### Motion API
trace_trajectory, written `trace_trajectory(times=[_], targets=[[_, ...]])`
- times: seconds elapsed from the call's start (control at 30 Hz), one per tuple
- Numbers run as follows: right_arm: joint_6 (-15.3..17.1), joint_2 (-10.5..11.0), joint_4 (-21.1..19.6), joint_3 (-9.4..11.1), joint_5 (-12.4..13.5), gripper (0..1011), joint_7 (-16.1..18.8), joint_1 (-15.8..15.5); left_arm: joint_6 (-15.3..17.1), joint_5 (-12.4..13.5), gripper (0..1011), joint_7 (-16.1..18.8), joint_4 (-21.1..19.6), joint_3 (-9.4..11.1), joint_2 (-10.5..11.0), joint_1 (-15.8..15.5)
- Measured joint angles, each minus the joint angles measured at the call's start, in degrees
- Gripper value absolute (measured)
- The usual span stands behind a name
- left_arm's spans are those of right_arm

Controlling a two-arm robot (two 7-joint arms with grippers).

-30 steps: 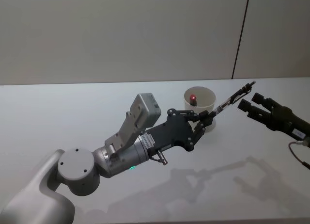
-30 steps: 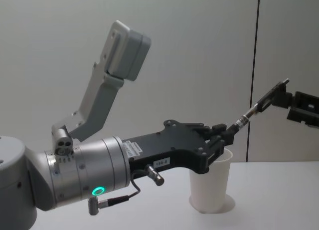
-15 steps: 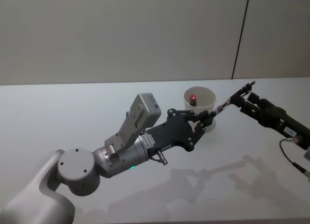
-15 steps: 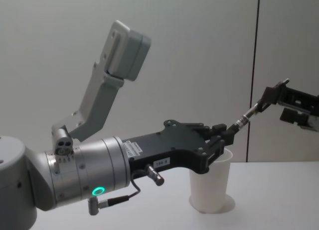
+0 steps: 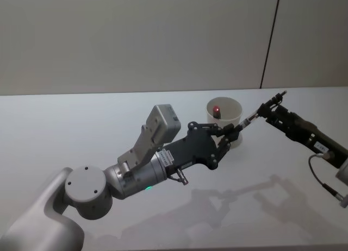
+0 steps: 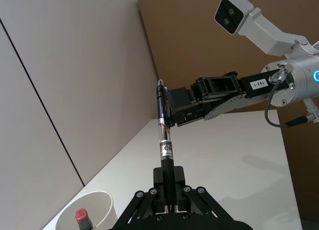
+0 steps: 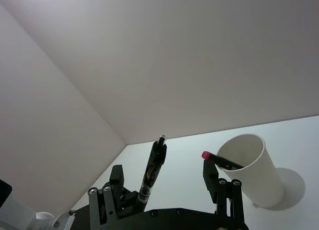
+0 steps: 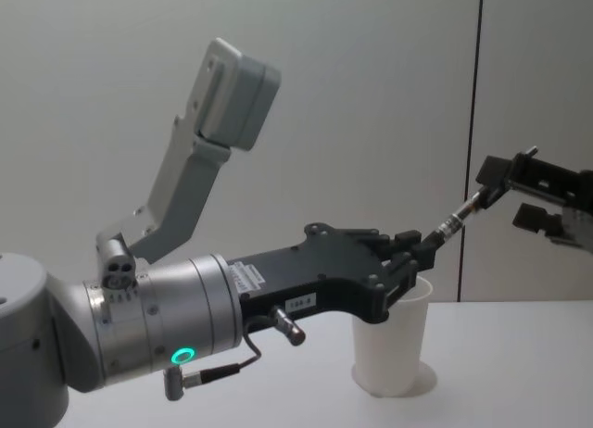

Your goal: Place the pen into the pen holder.

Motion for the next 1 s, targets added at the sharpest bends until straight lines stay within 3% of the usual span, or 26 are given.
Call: trace_trajectory(times=[0.5,0.83,0.9,1.0], targets=[[0.47,-0.04,-0.67,-0.50,3.49,996,-2.42,-0.71,0.00,0.00,129,0.00,0.00,0.00,0.00,0.00],[0.34,-0.03,-0.84,-0.71,5.98,762,-3.48,-1.09,0.00,0.00,129,0.00,0.00,0.00,0.00,0.00],[0.18,-0.06,-0.97,-0.77,6.74,657,-3.64,-1.21,0.00,0.00,129,0.00,0.00,0.00,0.00,0.00],[-0.01,-0.11,-1.13,-0.88,7.65,577,-3.80,-1.36,0.00,0.00,129,0.00,0.00,0.00,0.00,0.00]])
